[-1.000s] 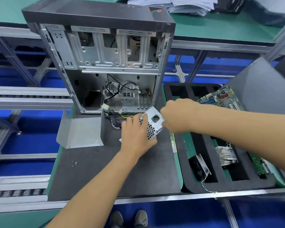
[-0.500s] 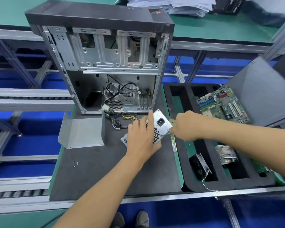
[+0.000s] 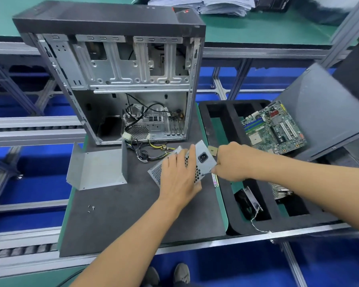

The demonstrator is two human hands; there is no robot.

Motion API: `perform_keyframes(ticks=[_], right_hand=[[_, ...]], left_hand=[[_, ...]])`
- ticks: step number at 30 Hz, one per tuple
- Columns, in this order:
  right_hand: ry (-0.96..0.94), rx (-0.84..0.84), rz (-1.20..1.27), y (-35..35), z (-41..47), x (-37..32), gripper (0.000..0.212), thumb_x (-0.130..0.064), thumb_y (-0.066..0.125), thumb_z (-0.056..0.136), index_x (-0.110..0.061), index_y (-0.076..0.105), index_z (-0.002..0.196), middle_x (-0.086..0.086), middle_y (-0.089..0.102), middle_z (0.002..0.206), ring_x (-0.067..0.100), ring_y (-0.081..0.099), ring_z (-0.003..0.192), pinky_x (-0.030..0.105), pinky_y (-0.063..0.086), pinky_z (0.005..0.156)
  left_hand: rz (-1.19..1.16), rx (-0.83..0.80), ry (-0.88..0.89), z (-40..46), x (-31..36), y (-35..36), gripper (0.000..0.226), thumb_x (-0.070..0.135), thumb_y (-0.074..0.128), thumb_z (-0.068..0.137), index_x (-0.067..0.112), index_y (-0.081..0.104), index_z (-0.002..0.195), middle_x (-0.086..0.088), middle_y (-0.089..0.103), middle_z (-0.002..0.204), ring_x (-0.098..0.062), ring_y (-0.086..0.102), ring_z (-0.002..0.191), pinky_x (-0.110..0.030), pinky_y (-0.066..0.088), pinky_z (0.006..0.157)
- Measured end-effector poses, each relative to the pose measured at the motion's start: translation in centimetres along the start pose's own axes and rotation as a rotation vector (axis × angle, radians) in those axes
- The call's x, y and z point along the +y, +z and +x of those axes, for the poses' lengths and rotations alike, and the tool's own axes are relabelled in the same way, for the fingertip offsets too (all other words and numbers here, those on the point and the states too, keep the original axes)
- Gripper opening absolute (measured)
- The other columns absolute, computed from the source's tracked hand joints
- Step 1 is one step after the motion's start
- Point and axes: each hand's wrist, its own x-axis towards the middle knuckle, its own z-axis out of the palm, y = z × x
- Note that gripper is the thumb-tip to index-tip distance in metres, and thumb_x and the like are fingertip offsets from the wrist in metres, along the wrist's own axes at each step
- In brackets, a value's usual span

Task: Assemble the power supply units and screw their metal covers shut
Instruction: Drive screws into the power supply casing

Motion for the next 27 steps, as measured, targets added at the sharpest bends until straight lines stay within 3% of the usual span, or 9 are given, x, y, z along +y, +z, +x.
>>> perform_keyframes(ticks=[4,6,11,14,17,20,23,25,27], right_hand=[[-0.049,0.12,0.111,5.4,-1.9,2.1,0.035,-0.049,0.044,0.1,-0.018,0.062,0.1,0.006,0.052,0.089,0.028,0.059,0.093,0.034,0.043,0.072],[-0.117,0.247,0.298,7.6,-2.5,4.1,0.034,-0.054,0.047,0.097,-0.027,0.066,0.091,-0.008,0.055,0.066,0.003,0.056,0.07,0.021,0.039,0.059],[0.054,0.626,0.905,13.2,-1.6,6.7,0.014,-0.044,0.054,0.096,-0.04,0.063,0.086,0.003,0.061,0.064,0.018,0.052,0.059,0.024,0.041,0.056],[0.239,0.612,1.093,16.8,0.8,4.3,0.014,-0.038,0.054,0.099,-0.037,0.065,0.091,-0.001,0.065,0.072,0.017,0.058,0.074,0.016,0.041,0.064],[0.329,0.457,1.157,19.1,3.3,1.7,0.024,-0.034,0.047,0.102,-0.023,0.063,0.116,-0.004,0.065,0.087,0.02,0.059,0.085,0.032,0.042,0.074],[0.286,0.398,1.057,20.2,4.9,-1.0,0.029,-0.018,0.046,0.102,-0.016,0.053,0.13,0.006,0.059,0.098,0.021,0.053,0.082,0.035,0.036,0.072],[0.27,0.415,0.881,21.2,6.1,-3.3,0.04,0.0,0.05,0.096,-0.007,0.046,0.136,0.017,0.044,0.107,0.024,0.042,0.082,0.037,0.036,0.075],[0.344,0.392,0.742,21.4,6.5,-4.4,0.045,-0.002,0.054,0.095,-0.009,0.046,0.139,0.021,0.043,0.113,0.032,0.043,0.088,0.041,0.041,0.079],[0.446,0.396,0.629,21.3,6.7,-5.1,0.045,-0.015,0.059,0.096,-0.013,0.047,0.14,0.021,0.043,0.119,0.039,0.044,0.096,0.047,0.041,0.084]], left_hand=[[0.013,0.096,0.042,-0.9,0.6,0.1,0.091,0.024,0.08,0.056,0.004,0.052,0.141,-0.016,0.061,0.125,-0.035,0.057,0.091,-0.042,0.043,0.071],[0.006,0.128,0.057,-1.4,-0.1,0.8,0.096,0.019,0.08,0.054,0.006,0.046,0.143,-0.017,0.055,0.131,-0.036,0.051,0.098,-0.043,0.04,0.072],[0.103,0.215,0.254,-4.9,-5.6,3.8,0.073,0.004,0.051,0.078,0.014,0.036,0.149,-0.005,0.044,0.134,-0.027,0.047,0.113,-0.041,0.033,0.084],[0.162,0.164,0.424,-6.8,-9.0,5.3,0.066,0.01,0.053,0.088,0.014,0.033,0.15,-0.003,0.045,0.129,-0.025,0.048,0.105,-0.039,0.035,0.083],[0.079,0.079,0.446,-9.1,-9.2,5.5,0.063,0.032,0.064,0.09,0.019,0.041,0.147,-0.005,0.047,0.133,-0.028,0.047,0.114,-0.042,0.037,0.091],[-0.106,0.162,0.243,-10.0,-10.2,4.3,0.045,0.035,0.059,0.095,0.021,0.052,0.137,-0.006,0.058,0.126,-0.028,0.051,0.111,-0.04,0.038,0.093],[-0.354,0.259,-0.265,-8.1,-13.9,2.8,0.029,0.029,0.057,0.097,0.016,0.058,0.123,-0.003,0.055,0.107,-0.028,0.054,0.096,-0.039,0.045,0.087],[-0.516,0.171,-0.661,-5.8,-16.3,2.2,0.036,0.034,0.061,0.096,0.017,0.055,0.127,0.0,0.052,0.113,-0.025,0.055,0.1,-0.043,0.048,0.089],[-0.617,-0.031,-0.851,-3.6,-17.9,2.3,0.053,0.044,0.065,0.092,0.017,0.051,0.135,-0.001,0.056,0.121,-0.02,0.057,0.102,-0.04,0.048,0.092]])
